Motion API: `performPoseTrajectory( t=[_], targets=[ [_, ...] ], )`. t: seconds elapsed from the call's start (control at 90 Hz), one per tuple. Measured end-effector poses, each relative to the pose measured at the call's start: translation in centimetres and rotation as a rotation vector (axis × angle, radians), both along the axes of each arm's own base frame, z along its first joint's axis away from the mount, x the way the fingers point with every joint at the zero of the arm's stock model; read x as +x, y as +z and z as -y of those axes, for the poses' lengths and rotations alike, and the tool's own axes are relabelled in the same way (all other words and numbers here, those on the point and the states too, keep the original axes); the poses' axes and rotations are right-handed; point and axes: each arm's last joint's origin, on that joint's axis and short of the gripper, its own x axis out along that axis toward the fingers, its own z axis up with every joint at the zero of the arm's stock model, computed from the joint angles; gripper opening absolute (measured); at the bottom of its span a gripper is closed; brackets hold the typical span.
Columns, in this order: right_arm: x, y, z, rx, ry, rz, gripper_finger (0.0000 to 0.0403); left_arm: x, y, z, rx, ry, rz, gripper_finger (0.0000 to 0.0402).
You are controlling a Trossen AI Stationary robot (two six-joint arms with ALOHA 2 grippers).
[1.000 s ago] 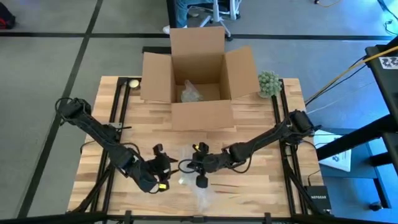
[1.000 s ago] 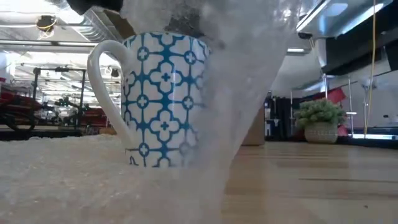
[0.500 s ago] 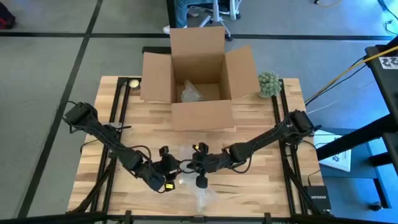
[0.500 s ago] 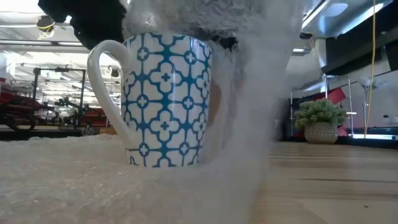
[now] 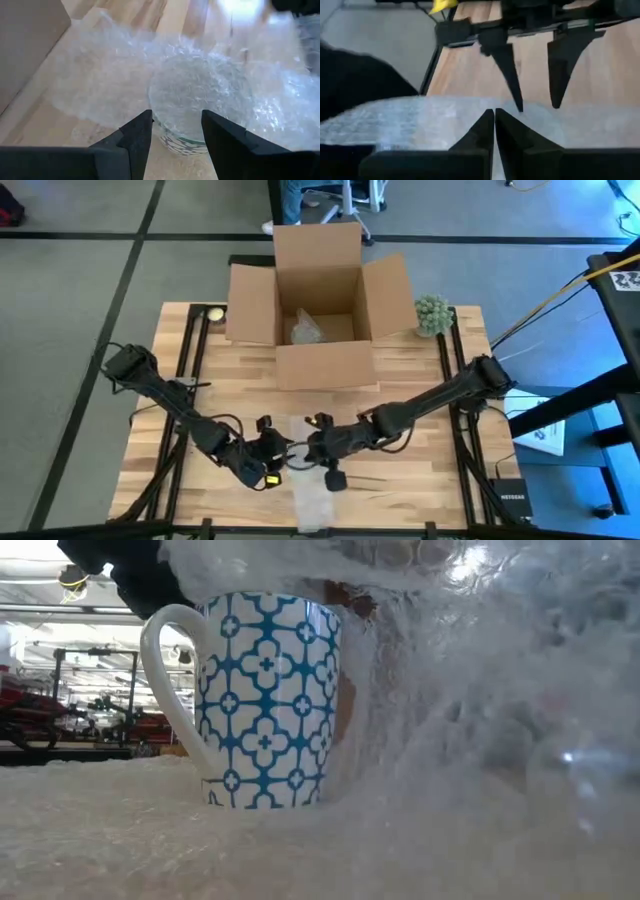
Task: Wrap mug
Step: Wrap the white mug with bubble wrap
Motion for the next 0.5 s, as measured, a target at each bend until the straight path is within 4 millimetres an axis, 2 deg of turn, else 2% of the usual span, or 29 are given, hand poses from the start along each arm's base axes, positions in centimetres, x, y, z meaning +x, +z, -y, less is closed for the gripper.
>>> performPoseTrajectory(
  t=[0.144, 0.233, 0.389, 0.5],
  targets=[
    [-0.4, 0.1, -0.9, -0.066, -0.022, 0.015, 0.0001, 0.0, 0.0, 0.0, -0.002, -0.002, 0.000, 0.0156],
    [0.1, -1.1, -1.1, -0.105, -0.051, 0.004, 0.0001, 0.0, 0.0, 0.0, -0.004, -0.001, 0.002, 0.0156],
    [2.1, -4.8, -1.0, -0.127, -0.087, -0.074, 0.0001, 0.0, 0.0, 0.0, -0.007, 0.001, 0.003, 0.0156],
    [3.7, -5.6, -0.6, -0.122, -0.124, -0.182, 0.0001, 0.0, 0.0, 0.0, -0.007, 0.000, 0.004, 0.0156]
  ],
)
